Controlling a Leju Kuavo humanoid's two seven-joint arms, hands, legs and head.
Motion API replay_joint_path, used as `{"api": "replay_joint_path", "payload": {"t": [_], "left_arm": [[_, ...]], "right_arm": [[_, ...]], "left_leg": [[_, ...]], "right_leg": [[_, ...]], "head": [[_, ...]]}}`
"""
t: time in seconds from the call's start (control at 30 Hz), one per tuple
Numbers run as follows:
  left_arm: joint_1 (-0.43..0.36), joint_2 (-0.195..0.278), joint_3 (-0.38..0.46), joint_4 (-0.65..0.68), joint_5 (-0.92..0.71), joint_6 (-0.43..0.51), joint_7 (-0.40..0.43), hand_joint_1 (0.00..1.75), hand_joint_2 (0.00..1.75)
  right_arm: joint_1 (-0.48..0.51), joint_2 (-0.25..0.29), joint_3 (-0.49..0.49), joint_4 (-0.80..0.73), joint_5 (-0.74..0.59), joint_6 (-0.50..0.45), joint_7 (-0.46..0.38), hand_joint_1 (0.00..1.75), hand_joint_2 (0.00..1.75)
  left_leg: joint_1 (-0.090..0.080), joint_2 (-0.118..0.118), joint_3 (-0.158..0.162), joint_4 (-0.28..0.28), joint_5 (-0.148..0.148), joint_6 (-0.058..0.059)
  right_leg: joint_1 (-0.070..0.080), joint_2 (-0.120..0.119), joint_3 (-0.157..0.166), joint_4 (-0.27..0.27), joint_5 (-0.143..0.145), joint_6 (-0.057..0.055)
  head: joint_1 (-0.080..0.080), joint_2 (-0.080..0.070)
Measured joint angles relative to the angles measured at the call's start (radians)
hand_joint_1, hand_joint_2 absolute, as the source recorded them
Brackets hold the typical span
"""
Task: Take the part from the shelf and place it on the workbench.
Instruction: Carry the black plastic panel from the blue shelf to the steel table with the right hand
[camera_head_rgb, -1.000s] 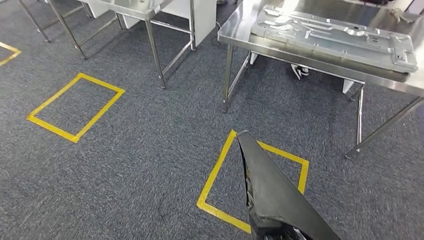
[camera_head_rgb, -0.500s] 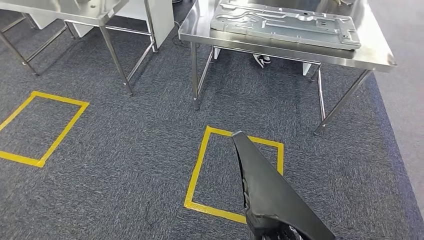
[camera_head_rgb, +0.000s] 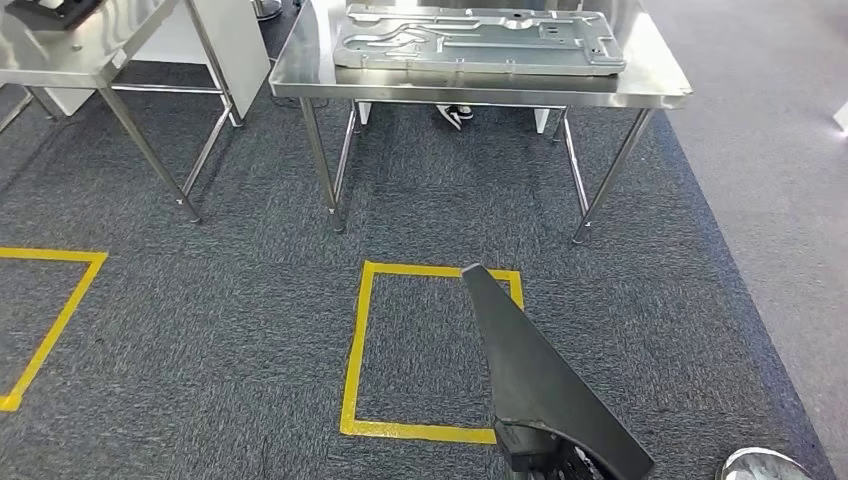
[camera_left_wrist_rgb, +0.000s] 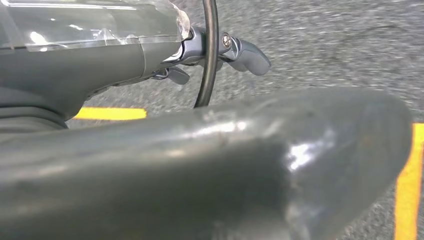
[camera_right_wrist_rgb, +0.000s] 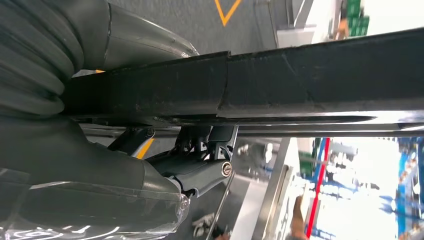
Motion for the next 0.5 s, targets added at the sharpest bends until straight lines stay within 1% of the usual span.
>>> {"api": "replay_joint_path", "payload": {"t": [0.03, 0.07, 0.1, 0.13, 0.17, 0.2, 0.23, 0.27, 0.3, 0.33, 0.37, 0.4, 0.43, 0.47, 0.5], "left_arm": [[-0.001, 0.000, 0.001, 0.000, 0.000, -0.001, -0.001, 0.00, 0.00], [-0.002, 0.001, 0.003, 0.000, 0.001, -0.002, -0.003, 0.00, 0.00], [-0.003, 0.000, 0.005, 0.000, 0.001, -0.002, -0.004, 0.00, 0.00], [-0.004, 0.001, 0.006, 0.000, 0.001, -0.002, -0.006, 0.00, 0.00], [-0.004, 0.000, 0.008, 0.000, 0.001, -0.002, -0.007, 0.00, 0.00], [-0.004, 0.000, 0.009, 0.000, 0.001, -0.003, -0.009, 0.00, 0.00], [-0.003, 0.001, 0.011, 0.000, 0.001, -0.006, -0.011, 0.00, 0.00], [-0.002, 0.001, 0.012, 0.000, 0.001, -0.010, -0.013, 0.00, 0.00], [0.000, 0.001, 0.014, 0.000, 0.001, -0.016, -0.015, 0.00, 0.00], [0.001, 0.001, 0.015, 0.000, 0.003, -0.022, -0.017, 0.00, 0.00], [0.002, 0.001, 0.016, 0.000, 0.004, -0.027, -0.018, 0.00, 0.00], [0.002, 0.002, 0.016, 0.000, 0.006, -0.031, -0.019, 0.00, 0.00], [0.001, 0.001, 0.016, 0.000, 0.008, -0.033, -0.020, 0.00, 0.00], [0.001, 0.001, 0.017, 0.000, 0.010, -0.035, -0.020, 0.00, 0.00], [0.000, 0.000, 0.017, 0.000, 0.011, -0.036, -0.021, 0.00, 0.00]], "right_arm": [[0.000, 0.000, 0.000, 0.000, 0.000, -0.001, 0.000, 1.75, 1.75], [0.001, 0.000, 0.000, 0.000, 0.001, -0.002, 0.001, 1.75, 1.75], [0.002, 0.001, 0.000, 0.000, 0.004, -0.006, 0.001, 1.75, 1.75], [0.004, 0.002, -0.001, 0.000, 0.009, -0.012, 0.002, 1.75, 1.75], [0.004, 0.004, -0.001, 0.001, 0.018, -0.021, 0.004, 1.75, 1.75], [0.004, 0.005, -0.002, 0.001, 0.030, -0.032, 0.007, 1.75, 1.75], [0.002, 0.006, -0.002, 0.002, 0.045, -0.044, 0.012, 1.75, 1.75], [0.000, 0.007, -0.002, 0.003, 0.059, -0.056, 0.018, 1.75, 1.75], [-0.001, 0.008, -0.002, 0.004, 0.073, -0.066, 0.022, 1.75, 1.75], [0.000, 0.009, -0.002, 0.006, 0.085, -0.075, 0.026, 1.75, 1.75], [0.001, 0.009, -0.002, 0.008, 0.094, -0.082, 0.029, 1.75, 1.75], [0.001, 0.009, -0.002, 0.009, 0.101, -0.086, 0.031, 1.75, 1.75], [0.002, 0.009, -0.002, 0.009, 0.106, -0.089, 0.032, 1.75, 1.75], [0.001, 0.009, -0.002, 0.010, 0.108, -0.090, 0.033, 1.75, 1.75], [0.001, 0.009, -0.002, 0.010, 0.110, -0.090, 0.034, 1.75, 1.75]], "left_leg": [[-0.002, -0.015, 0.007, -0.017, -0.001, 0.005], [-0.005, -0.016, 0.007, -0.022, -0.003, 0.011], [-0.006, -0.006, 0.008, -0.024, -0.001, 0.018], [-0.005, 0.004, 0.012, -0.030, 0.002, 0.025], [-0.002, 0.014, 0.016, -0.037, 0.005, 0.033], [0.000, 0.023, 0.019, -0.043, 0.008, 0.039], [-0.001, 0.032, 0.021, -0.045, 0.007, 0.044], [-0.002, 0.040, 0.021, -0.046, 0.005, 0.047], [-0.003, 0.049, 0.021, -0.046, 0.002, 0.048], [-0.004, 0.056, 0.022, -0.046, -0.002, 0.048], [-0.004, 0.062, 0.024, -0.046, -0.006, 0.047], [-0.004, 0.066, 0.028, -0.046, -0.009, 0.045], [-0.004, 0.070, 0.035, -0.046, -0.014, 0.042], [-0.005, 0.073, 0.041, -0.046, -0.018, 0.039], [-0.006, 0.074, 0.046, -0.045, -0.023, 0.034]], "right_leg": [[-0.002, 0.010, -0.005, 0.003, 0.000, 0.007], [-0.004, 0.020, -0.010, 0.003, 0.002, 0.014], [-0.007, 0.029, -0.012, 0.002, 0.004, 0.021], [-0.007, 0.021, -0.014, 0.006, 0.002, 0.026], [-0.005, -0.002, -0.020, 0.024, -0.008, 0.029], [-0.003, -0.033, -0.036, 0.060, -0.029, 0.031], [-0.002, -0.068, -0.062, 0.114, -0.057, 0.033], [-0.003, -0.090, -0.094, 0.177, -0.088, 0.035], [-0.005, -0.100, -0.125, 0.233, -0.108, 0.038], [-0.007, -0.105, -0.143, 0.266, -0.113, 0.040], [-0.008, -0.108, -0.144, 0.265, -0.099, 0.041], [-0.009, -0.110, -0.128, 0.232, -0.071, 0.042], [-0.009, -0.112, -0.093, 0.165, -0.034, 0.040], [-0.008, -0.114, -0.057, 0.097, -0.009, 0.036], [-0.005, -0.116, -0.028, 0.043, 0.005, 0.032]], "head": [[0.000, 0.000], [0.000, 0.000], [0.000, 0.000], [0.000, 0.000], [0.000, 0.000], [0.000, 0.000], [0.000, 0.000], [0.000, 0.000], [0.000, 0.000], [0.000, 0.000], [0.000, 0.000], [0.000, 0.000], [0.000, 0.000], [0.000, 0.000], [0.000, 0.000]]}}
